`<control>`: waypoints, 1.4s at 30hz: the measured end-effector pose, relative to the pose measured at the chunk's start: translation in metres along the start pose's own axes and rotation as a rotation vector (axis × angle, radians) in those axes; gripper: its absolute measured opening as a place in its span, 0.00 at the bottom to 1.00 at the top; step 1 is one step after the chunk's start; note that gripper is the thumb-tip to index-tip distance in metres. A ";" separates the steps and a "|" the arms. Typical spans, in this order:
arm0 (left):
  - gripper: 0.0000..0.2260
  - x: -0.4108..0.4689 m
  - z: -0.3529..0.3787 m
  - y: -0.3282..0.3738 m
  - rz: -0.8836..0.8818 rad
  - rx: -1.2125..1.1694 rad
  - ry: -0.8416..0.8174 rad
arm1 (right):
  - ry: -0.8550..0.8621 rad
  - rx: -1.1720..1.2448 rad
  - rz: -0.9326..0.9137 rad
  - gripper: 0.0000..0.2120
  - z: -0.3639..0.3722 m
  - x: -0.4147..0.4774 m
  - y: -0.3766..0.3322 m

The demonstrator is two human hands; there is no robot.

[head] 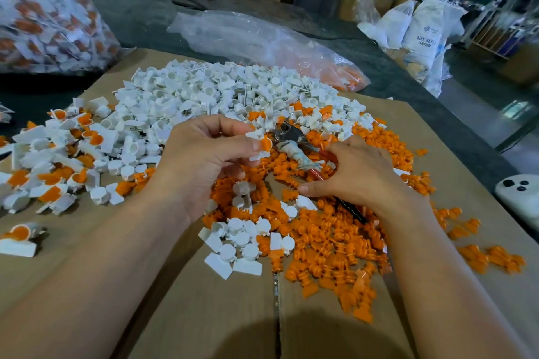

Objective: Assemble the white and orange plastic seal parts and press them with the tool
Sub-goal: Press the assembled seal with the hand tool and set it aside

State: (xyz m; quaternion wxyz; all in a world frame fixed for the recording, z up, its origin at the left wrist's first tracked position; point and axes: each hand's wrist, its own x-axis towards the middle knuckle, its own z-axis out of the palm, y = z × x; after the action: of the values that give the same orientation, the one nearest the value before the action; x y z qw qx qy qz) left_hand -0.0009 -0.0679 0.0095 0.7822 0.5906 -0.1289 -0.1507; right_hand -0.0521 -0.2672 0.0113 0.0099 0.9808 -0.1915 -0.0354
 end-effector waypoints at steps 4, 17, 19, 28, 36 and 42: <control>0.09 0.000 0.000 0.001 0.002 -0.035 0.001 | 0.071 0.071 0.030 0.40 -0.005 0.000 -0.001; 0.08 0.007 -0.001 -0.001 0.099 -0.191 0.128 | 0.417 0.341 -0.091 0.21 -0.018 -0.013 -0.010; 0.09 0.007 -0.001 -0.001 0.119 -0.222 0.146 | 0.472 0.316 -0.109 0.18 -0.018 -0.015 -0.011; 0.08 0.008 0.000 -0.001 0.212 -0.288 0.178 | 0.489 0.299 -0.244 0.12 -0.018 -0.025 -0.026; 0.07 0.009 0.000 -0.002 0.264 -0.268 0.217 | 0.369 0.287 -0.314 0.20 -0.013 -0.025 -0.033; 0.09 0.007 0.002 0.000 0.279 -0.271 0.231 | 0.341 0.306 -0.353 0.23 -0.011 -0.026 -0.037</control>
State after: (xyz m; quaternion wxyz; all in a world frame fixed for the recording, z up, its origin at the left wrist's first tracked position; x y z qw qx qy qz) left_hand 0.0045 -0.0724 0.0098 0.8773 0.4698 -0.0977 0.0116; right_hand -0.0619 -0.2233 0.0224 -0.1123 0.9809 -0.0163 0.1581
